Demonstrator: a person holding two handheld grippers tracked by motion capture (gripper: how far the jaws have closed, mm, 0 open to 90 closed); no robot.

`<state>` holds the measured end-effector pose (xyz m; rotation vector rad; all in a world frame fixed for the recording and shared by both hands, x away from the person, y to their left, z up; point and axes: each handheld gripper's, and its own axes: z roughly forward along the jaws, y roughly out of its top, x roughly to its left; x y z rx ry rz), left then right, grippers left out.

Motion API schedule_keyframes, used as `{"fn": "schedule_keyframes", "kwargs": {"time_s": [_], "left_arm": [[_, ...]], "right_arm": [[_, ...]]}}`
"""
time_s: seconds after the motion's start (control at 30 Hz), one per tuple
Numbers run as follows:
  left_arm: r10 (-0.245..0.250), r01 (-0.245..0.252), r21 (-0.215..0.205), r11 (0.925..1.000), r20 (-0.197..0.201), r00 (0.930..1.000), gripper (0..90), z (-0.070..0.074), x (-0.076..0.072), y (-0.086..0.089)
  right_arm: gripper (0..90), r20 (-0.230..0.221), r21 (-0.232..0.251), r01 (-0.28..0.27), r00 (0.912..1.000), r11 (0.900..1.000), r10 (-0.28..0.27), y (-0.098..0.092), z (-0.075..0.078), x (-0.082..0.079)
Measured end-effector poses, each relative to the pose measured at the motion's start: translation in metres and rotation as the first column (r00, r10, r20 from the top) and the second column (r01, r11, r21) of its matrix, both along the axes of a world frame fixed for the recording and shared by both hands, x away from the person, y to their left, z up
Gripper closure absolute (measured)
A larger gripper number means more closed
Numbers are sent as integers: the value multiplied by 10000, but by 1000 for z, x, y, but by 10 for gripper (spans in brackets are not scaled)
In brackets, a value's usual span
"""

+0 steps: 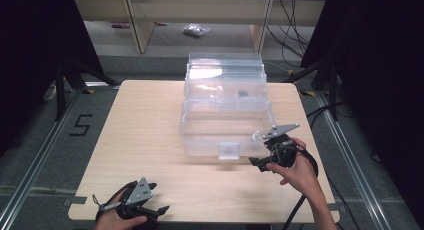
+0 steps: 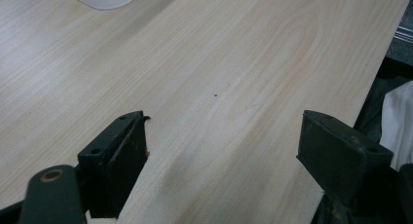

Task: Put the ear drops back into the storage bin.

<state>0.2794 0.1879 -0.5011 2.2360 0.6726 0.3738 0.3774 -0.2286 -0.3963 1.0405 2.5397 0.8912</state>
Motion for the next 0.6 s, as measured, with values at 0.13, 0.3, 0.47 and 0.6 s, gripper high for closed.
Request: {"fn": "schedule_keyframes", "kwargs": {"time_s": [0.13,0.3,0.47,0.6], "left_arm": [[-8,8,-8,10000,12,10000,178,0,0,0],[-11,11,45,10000,6,10000,178,0,0,0],[-15,15,-6,10000,8,10000,178,0,0,0],[-32,32,10,10000,9,10000,178,1,0,1]], "right_arm": [[212,224,86,-79,9997,9999,77,0,-1,-1],[208,421,285,-103,9991,9995,91,0,-5,-6],[208,435,329,-271,9987,9991,257,1,-10,-9],[206,547,493,-240,9983,9985,213,2,-14,-12]]}}
